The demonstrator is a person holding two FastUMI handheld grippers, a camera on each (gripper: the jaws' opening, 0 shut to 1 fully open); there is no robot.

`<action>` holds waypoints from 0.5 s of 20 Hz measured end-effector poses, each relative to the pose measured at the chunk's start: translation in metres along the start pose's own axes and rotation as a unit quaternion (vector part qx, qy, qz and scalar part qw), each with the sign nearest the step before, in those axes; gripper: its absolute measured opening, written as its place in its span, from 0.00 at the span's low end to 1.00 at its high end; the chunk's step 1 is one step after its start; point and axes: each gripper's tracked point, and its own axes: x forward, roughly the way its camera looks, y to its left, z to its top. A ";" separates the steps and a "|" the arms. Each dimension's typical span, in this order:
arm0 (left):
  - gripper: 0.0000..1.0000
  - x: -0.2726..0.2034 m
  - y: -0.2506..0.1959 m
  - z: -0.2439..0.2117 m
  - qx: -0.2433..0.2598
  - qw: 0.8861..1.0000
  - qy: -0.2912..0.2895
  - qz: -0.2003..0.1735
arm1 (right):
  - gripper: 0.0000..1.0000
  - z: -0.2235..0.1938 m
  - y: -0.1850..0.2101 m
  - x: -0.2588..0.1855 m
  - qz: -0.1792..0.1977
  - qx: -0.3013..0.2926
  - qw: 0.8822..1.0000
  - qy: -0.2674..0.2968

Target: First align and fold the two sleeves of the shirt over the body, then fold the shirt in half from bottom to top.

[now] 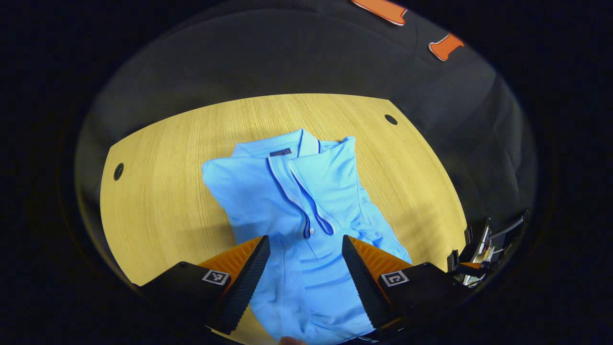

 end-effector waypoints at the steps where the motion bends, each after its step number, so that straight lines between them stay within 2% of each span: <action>1: 1.00 -0.009 0.003 -0.012 0.004 1.000 0.000 0.010 | 0.97 -0.005 0.001 0.002 0.007 -0.011 1.000 0.005; 3: 0.99 -0.024 0.007 -0.033 0.002 1.000 -0.004 0.027 | 0.97 -0.014 0.002 0.003 0.020 -0.030 0.999 0.014; 10: 0.99 -0.068 0.002 -0.123 -0.039 0.998 -0.006 0.048 | 0.97 -0.044 0.007 0.003 0.061 -0.080 0.994 0.033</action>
